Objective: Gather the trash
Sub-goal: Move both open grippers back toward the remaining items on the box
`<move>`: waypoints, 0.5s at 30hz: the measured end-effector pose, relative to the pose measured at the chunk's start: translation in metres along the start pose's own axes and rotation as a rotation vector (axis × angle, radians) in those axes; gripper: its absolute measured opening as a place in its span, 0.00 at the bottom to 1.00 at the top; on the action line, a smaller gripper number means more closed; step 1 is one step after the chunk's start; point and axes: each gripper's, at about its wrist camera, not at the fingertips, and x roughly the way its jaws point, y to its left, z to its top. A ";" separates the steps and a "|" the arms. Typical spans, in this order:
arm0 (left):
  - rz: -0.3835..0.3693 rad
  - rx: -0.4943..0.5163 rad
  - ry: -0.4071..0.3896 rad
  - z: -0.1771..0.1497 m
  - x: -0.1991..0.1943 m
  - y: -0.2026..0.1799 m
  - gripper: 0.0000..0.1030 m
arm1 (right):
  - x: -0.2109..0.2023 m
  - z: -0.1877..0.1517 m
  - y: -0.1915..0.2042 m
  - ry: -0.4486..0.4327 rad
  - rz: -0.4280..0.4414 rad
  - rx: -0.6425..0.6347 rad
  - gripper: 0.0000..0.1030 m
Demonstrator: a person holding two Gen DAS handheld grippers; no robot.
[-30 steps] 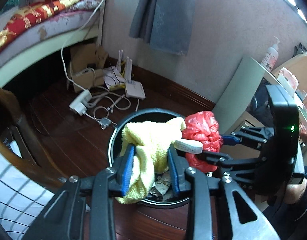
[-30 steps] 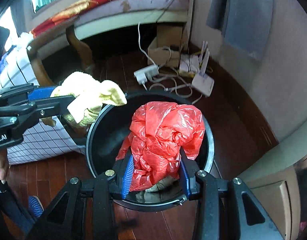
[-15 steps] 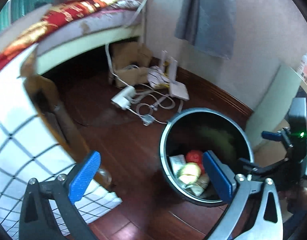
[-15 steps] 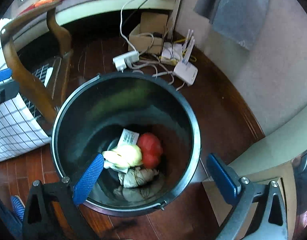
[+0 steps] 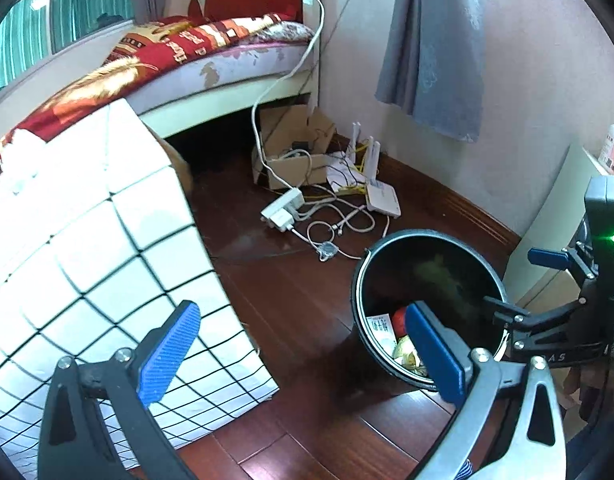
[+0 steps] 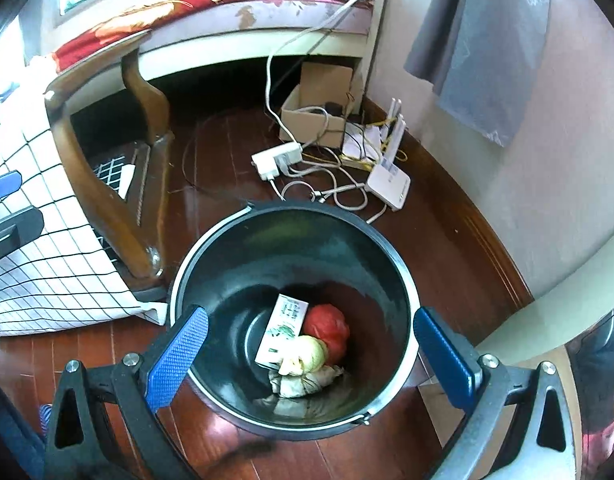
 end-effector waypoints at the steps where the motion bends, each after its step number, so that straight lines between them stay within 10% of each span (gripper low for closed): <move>1: 0.006 -0.006 -0.004 0.000 -0.004 0.002 1.00 | -0.003 0.001 0.003 -0.004 0.001 -0.004 1.00; 15: 0.101 -0.099 -0.106 -0.006 -0.072 0.056 1.00 | -0.073 0.030 0.064 -0.159 0.049 -0.091 1.00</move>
